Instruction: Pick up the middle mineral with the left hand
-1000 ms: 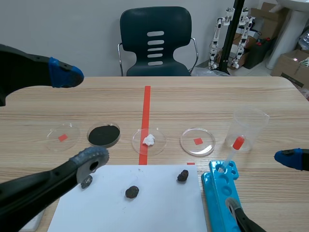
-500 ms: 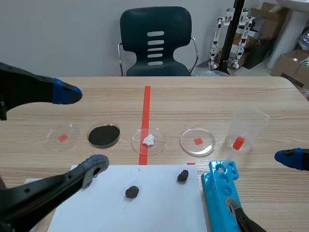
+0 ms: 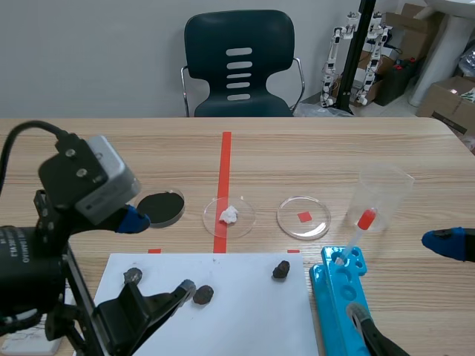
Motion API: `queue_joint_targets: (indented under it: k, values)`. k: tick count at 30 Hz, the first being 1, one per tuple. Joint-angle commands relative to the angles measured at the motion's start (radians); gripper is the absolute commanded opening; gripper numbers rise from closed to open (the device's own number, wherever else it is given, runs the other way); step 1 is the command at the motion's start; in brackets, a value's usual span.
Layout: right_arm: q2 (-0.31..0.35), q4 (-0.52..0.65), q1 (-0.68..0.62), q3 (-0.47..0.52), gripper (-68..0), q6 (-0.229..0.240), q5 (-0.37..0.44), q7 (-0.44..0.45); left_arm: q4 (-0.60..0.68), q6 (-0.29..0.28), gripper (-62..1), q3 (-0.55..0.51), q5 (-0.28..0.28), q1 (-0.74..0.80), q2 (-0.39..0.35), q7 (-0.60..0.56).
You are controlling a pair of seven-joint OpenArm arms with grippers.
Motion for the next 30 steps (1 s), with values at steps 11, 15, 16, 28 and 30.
queue_joint_targets:
  k: [11, 15, 16, 28, 30]
  values:
    - [0.000, 0.005, 0.008, 0.006, -2.9, 0.001, 0.011, 0.011, -0.193, 0.291, -5.4, 0.321, -0.012, -0.301, 0.147, 0.309]
    - [0.000, 0.005, 0.008, 0.006, -2.9, 0.001, 0.011, 0.011, -0.261, 0.368, -5.4, 0.405, 0.018, -0.397, 0.199, 0.380]
    - [0.000, 0.005, 0.008, 0.006, -2.9, 0.001, 0.011, 0.011, -0.279, 0.372, -5.4, 0.417, 0.022, -0.416, 0.208, 0.385]
    - [0.000, 0.005, 0.008, 0.006, -2.9, 0.001, 0.011, 0.011, -0.409, 0.514, -5.4, 0.475, 0.063, -0.517, 0.303, 0.553]
    - [0.000, 0.005, 0.008, 0.006, -2.9, 0.001, 0.011, 0.011, -0.409, 0.560, -5.4, 0.475, 0.054, -0.517, 0.311, 0.586]
